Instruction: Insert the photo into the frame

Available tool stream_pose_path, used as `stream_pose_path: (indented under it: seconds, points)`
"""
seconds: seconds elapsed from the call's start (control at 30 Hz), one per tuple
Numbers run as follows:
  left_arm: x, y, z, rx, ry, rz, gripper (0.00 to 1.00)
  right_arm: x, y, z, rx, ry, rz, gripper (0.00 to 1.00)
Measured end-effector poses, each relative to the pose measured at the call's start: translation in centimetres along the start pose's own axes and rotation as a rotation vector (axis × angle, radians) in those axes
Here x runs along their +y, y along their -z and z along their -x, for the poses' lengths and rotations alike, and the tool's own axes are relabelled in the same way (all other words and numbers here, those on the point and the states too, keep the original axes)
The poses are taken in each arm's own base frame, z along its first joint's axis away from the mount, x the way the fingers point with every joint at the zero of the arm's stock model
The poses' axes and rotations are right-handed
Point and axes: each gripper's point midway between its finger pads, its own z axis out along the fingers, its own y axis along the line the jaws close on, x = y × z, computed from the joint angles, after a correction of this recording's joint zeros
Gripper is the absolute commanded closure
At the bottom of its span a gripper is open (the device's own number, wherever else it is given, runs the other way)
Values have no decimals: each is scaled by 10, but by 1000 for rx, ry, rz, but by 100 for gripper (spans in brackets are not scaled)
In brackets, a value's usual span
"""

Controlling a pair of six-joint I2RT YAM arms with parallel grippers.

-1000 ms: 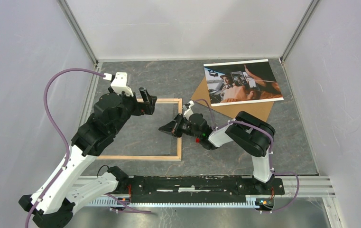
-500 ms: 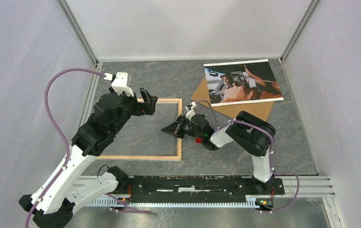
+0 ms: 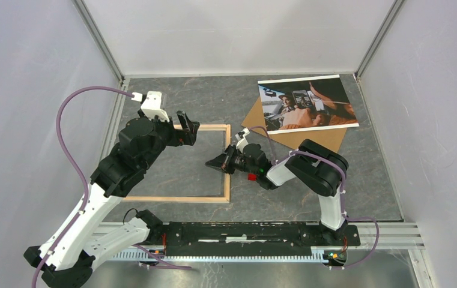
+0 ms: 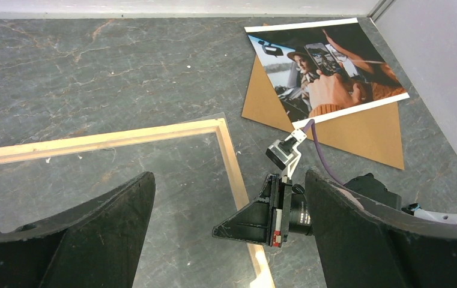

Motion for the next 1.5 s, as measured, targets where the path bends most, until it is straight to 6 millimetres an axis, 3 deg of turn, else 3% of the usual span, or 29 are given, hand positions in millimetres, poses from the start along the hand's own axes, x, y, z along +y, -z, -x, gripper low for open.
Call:
stream_pose_path:
  seconds: [0.63,1.1,1.33,1.5]
  points:
    - [0,0,0,0,0,-1,0,-14,1,5,18,-1,-20,100]
    - [1,0,-1,2,1,0,0,-24,-13,4,49,28,-11,100]
    - [1,-1,0,2,2,1,0,-27,-13,4,51,43,-21,77]
    - [1,-1,0,2,2,0,0,-41,-12,2,62,68,-71,61]
